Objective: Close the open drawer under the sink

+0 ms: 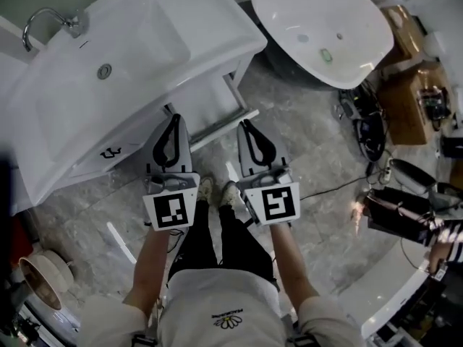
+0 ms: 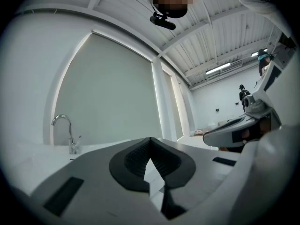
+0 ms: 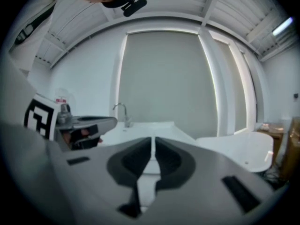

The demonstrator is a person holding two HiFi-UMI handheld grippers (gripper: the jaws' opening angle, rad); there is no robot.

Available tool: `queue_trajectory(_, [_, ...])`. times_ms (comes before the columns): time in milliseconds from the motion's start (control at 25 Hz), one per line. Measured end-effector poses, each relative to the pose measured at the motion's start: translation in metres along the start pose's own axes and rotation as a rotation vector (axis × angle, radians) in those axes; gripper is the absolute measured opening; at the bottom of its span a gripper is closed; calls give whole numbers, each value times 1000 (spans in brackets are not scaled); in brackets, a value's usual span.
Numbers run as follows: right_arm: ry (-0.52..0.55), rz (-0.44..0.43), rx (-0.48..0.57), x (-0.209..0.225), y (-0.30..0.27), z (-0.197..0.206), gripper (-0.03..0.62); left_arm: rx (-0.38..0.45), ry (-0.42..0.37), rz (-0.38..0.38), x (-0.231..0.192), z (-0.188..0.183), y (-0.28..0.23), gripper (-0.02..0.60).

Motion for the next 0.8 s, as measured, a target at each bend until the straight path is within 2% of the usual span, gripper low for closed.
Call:
queue_trajectory(120, [-8, -65, -61, -8, -14, 51, 31, -8, 17, -6, 1, 43, -2, 15])
queue_trajectory(200, [-21, -85, -107, -8, -18, 84, 32, -20, 1, -10, 6, 69, -3, 14])
queue_trajectory(480, [-35, -62, -193, -1, -32, 178, 32, -68, 40, -82, -3, 150, -5, 15])
queue_trajectory(600, [-30, -54, -228, 0, -34, 210, 32, -88, 32, -85, -3, 179, -5, 14])
queue_trajectory(800, [-22, -69, -244, -9, -36, 242, 32, -138, 76, -107, 0, 210, 0, 14])
Point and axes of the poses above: the fingertips, and each gripper's own axes: y backward along the fingers, x to its right, z out of its underside, the point moved 1 cm from there along y, backward along the fingers, and after that the axes turned 12 degrees about -z, right-handed, at the moved point
